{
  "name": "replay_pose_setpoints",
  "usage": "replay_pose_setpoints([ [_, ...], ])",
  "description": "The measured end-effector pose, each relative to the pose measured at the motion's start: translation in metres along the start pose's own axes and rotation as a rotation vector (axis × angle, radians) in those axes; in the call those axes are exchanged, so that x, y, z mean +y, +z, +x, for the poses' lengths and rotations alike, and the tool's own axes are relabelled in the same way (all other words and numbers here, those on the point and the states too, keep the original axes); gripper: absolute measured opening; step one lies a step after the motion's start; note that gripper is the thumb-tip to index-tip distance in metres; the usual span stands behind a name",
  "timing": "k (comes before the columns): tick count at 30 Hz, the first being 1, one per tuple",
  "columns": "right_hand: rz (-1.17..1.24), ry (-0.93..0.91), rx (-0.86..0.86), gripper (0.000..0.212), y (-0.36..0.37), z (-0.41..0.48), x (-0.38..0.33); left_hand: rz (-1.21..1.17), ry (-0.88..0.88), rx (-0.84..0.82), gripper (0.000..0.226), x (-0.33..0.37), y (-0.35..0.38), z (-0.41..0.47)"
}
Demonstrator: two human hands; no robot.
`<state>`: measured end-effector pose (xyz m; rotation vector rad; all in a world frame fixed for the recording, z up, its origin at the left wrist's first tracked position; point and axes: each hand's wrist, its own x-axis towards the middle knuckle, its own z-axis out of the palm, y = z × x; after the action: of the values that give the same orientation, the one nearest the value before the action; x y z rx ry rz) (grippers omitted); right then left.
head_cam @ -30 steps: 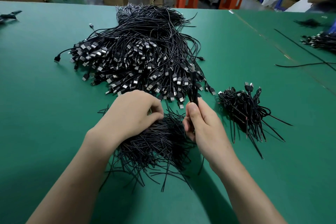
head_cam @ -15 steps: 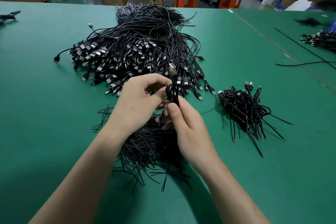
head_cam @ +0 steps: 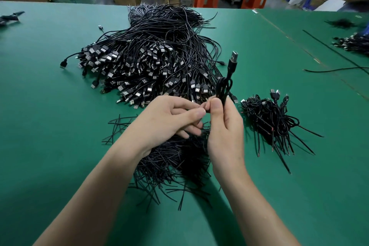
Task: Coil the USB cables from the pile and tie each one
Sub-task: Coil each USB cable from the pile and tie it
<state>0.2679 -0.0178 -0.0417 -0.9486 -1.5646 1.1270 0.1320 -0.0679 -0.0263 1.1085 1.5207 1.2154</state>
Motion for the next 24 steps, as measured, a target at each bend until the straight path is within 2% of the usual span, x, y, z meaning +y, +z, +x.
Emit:
replay_pose_setpoints([
  [5, -0.076, -0.033, -0.024, 0.032, 0.000, 0.000, -0.003, -0.169, -0.028, 0.044, 0.024, 0.000, 0.009, 0.000],
  [9, -0.204, -0.087, 0.051, 0.029, -0.015, 0.006, -0.004, -0.082, 0.036, 0.177, 0.022, 0.001, -0.001, 0.000],
  [12, -0.249, -0.124, -0.048, 0.032, -0.023, 0.006, -0.008, -0.070, 0.080, 0.227, 0.020, 0.003, -0.007, 0.000],
  [15, -0.415, -0.166, -0.193, 0.031, -0.019, -0.002, -0.011, -0.082, 0.098, 0.189, 0.020, 0.006, -0.002, -0.002],
  [18, -0.543, -0.228, -0.220, 0.032, -0.017, -0.003, -0.013, -0.111, 0.101, 0.145, 0.026, 0.009, -0.001, -0.004],
  [22, -0.563, -0.198, -0.250, 0.035, -0.021, 0.001, -0.017, -0.266, 0.067, 0.023, 0.008, 0.013, -0.005, -0.005],
  [24, -0.524, -0.164, -0.262, 0.036, -0.022, 0.002, -0.019, -0.344, 0.040, -0.015, 0.015, 0.013, -0.007, -0.006],
])
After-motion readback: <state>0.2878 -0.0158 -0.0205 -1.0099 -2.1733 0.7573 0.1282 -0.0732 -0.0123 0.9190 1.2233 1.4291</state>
